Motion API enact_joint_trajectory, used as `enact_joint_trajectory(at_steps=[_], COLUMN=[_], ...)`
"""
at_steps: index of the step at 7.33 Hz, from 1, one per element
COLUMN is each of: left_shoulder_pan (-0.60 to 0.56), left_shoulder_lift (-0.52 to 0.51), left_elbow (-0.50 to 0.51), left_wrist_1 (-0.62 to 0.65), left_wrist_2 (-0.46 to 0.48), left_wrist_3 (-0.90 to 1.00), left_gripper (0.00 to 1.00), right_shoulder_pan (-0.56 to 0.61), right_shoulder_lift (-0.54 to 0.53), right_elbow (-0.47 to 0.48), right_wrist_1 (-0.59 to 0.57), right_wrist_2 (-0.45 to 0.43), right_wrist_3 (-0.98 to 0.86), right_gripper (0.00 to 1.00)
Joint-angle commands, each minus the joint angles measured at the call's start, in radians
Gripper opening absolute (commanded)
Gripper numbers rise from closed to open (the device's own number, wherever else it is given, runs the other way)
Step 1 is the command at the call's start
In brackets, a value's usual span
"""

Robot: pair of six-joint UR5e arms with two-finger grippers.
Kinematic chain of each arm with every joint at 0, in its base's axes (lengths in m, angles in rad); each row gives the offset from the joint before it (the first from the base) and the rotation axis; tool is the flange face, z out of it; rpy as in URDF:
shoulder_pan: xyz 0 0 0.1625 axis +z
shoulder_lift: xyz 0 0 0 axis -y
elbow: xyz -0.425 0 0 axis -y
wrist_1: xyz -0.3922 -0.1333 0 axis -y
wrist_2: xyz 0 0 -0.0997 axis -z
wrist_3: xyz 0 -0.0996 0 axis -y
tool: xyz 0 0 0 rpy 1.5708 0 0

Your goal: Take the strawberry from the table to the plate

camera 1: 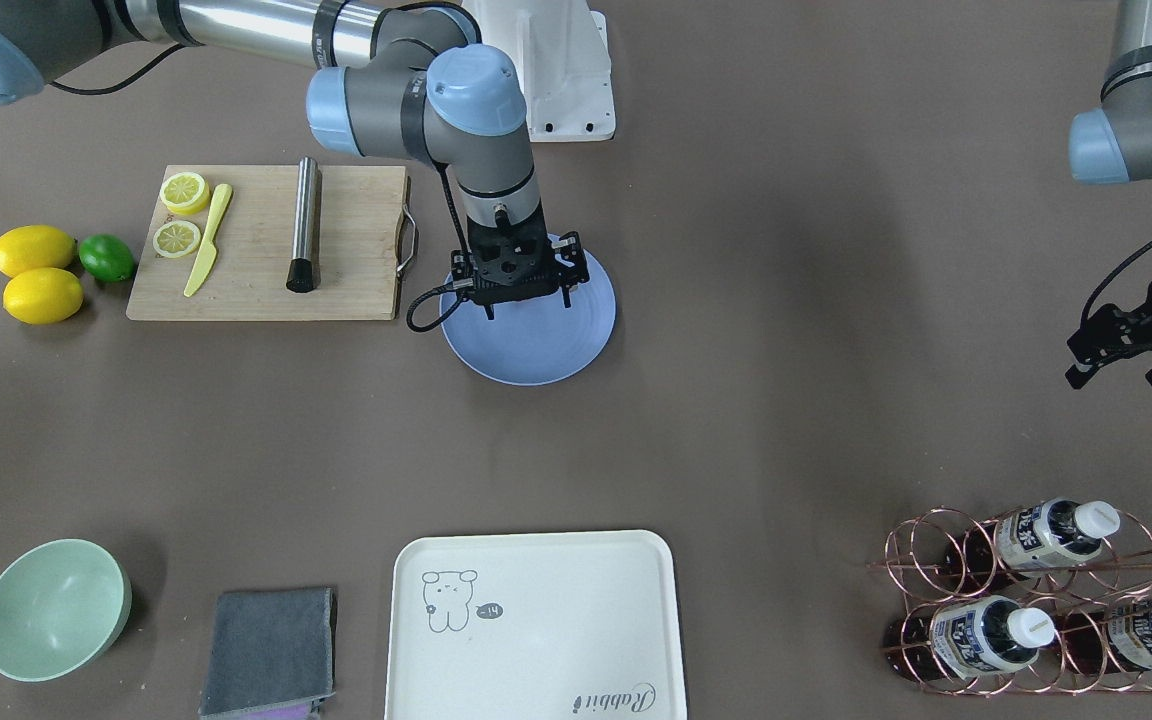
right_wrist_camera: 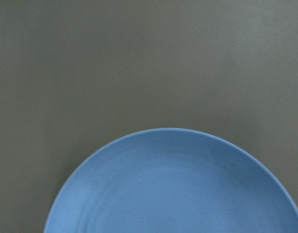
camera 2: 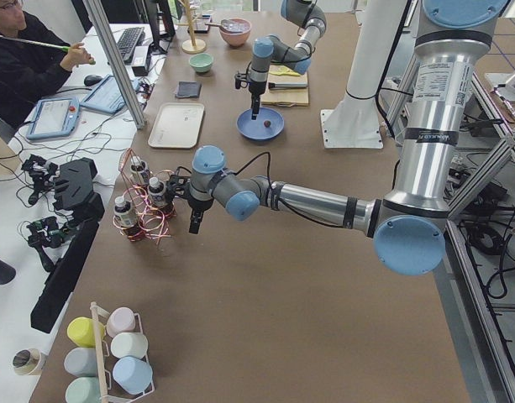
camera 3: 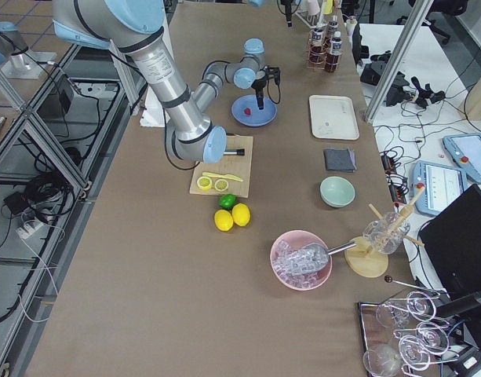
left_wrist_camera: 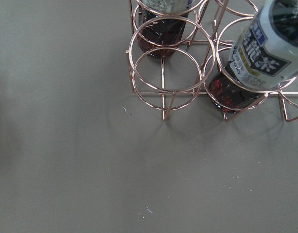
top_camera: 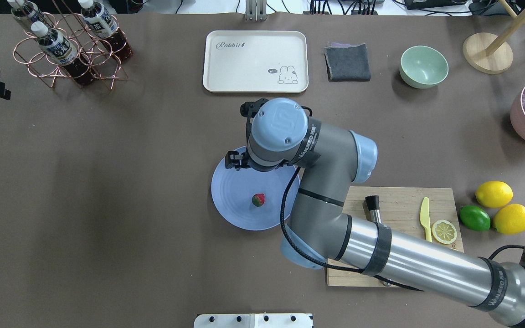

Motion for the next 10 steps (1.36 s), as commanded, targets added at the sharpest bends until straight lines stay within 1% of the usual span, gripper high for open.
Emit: enact_joint_trajectory(at_steps=[1,2,3,4,5,6,7,8,9,10], left_shoulder_pan=[-0.003,-0.024,-0.055,-0.113,-0.176,-0.234,-0.256,-0.27,-0.281,-0.282], left_shoulder_lift=[0.008,0.006,0.0,-0.001,-0.003,-0.017,-0.017,-0.008,0.005,0.015], left_elbow=[0.002,0.002,-0.001,0.001,-0.001,-0.001,0.001,0.011,0.011,0.019], left_wrist_1=[0.003,0.035,0.105,0.166,0.24,0.312,0.348,0.357,0.357,0.357], left_wrist_2=[0.004,0.004,0.004,0.004,0.003,0.003,0.003,0.0,-0.02,-0.049], left_wrist_3=[0.005,0.058,0.143,0.24,0.361,0.461,0.516,0.522,0.522,0.522], left_gripper=[0.98,0.98,0.98,0.98,0.98,0.98,0.98,0.98,0.98,0.98], right_shoulder_pan=[0.132,0.214,0.301,0.451,0.621,0.758,0.864,0.927,0.979,1.004], right_shoulder_lift=[-0.039,-0.112,-0.213,-0.308,-0.403,-0.497,-0.524,-0.585,-0.651,-0.685], right_elbow=[0.182,0.224,0.239,0.238,0.229,0.186,0.108,0.086,0.088,0.077], right_wrist_1=[-0.345,-0.426,-0.426,-0.42,-0.42,-0.419,-0.405,-0.388,-0.336,-0.265], right_wrist_2=[0.063,0.068,0.091,0.193,0.293,0.371,0.422,0.435,0.467,0.479], right_wrist_3=[-0.171,-0.308,-0.447,-0.634,-0.897,-1.086,-1.217,-1.311,-1.312,-1.311], right_gripper=[1.0,1.0,1.0,1.0,1.0,1.0,1.0,1.0,1.0,1.0])
